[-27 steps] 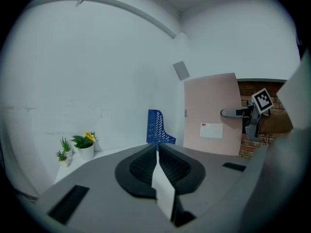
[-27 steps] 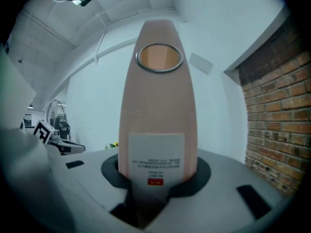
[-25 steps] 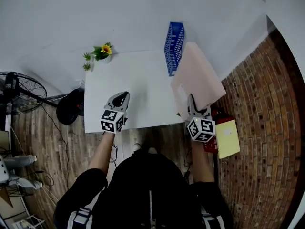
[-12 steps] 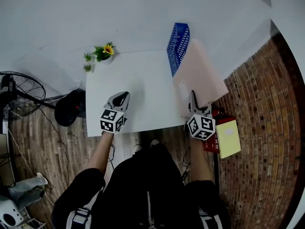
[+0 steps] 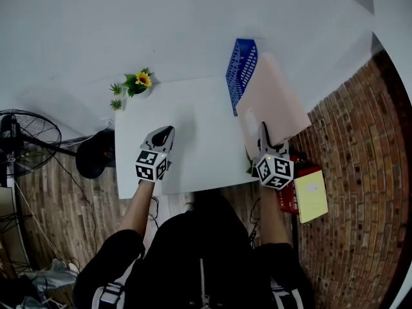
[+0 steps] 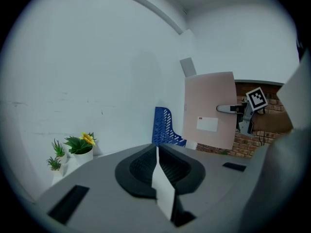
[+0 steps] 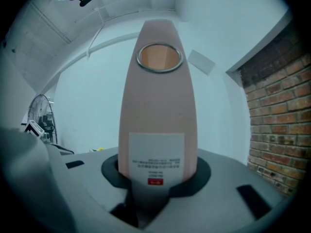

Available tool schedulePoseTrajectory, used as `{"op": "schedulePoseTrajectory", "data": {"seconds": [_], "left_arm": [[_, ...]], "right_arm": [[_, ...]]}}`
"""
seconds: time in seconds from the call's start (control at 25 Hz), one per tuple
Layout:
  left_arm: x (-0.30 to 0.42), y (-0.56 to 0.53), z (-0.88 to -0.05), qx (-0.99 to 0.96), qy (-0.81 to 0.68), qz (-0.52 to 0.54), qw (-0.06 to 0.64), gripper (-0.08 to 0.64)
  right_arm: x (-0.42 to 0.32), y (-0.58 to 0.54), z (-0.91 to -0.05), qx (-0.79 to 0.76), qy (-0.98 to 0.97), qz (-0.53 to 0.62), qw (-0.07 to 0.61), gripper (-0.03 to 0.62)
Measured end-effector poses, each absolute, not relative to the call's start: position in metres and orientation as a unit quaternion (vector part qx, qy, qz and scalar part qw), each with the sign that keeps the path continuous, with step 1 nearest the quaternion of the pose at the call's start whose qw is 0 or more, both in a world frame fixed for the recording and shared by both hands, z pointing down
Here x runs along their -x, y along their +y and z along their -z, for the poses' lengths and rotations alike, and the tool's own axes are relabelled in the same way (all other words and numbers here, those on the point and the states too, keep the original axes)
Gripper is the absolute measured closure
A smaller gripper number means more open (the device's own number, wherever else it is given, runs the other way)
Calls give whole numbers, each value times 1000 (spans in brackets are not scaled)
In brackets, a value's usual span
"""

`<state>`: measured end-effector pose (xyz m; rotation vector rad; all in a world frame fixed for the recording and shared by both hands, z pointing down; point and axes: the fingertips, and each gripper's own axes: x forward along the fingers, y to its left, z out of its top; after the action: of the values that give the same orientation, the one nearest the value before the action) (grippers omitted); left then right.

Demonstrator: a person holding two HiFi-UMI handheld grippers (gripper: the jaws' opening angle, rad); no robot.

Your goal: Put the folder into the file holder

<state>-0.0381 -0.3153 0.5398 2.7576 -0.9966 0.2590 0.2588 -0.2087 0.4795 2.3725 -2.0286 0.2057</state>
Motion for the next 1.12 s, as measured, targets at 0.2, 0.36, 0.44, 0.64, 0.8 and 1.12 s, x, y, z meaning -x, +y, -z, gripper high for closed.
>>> {"op": "schedulePoseTrajectory", "data": {"seconds": [0.2,0.36,0.44,0.64,0.8,1.12], "left_arm": [[28,-346,-538,-928,-349,-89,100,526],[19,-363,-540,-923,-357,-94,106,526],[16,-370,-542,-921,-361,-98,108,526],[11,-383,-548,-916,-371,-106,113,526],[14,-393,-553,-910,-381,-113,118,526],[19,-406,-562,-897,-405,-124,129,526]], "right_arm": [[-281,-241,-479,-759,-648,-65,9,434],[-296,-263,-480,-757,-650,-67,10,434],[-302,-273,-481,-757,-650,-66,11,434],[-318,-298,-480,-755,-653,-64,5,434],[-327,-321,-476,-754,-654,-56,5,434],[-346,-360,-476,-751,-659,-44,0,434]]}}
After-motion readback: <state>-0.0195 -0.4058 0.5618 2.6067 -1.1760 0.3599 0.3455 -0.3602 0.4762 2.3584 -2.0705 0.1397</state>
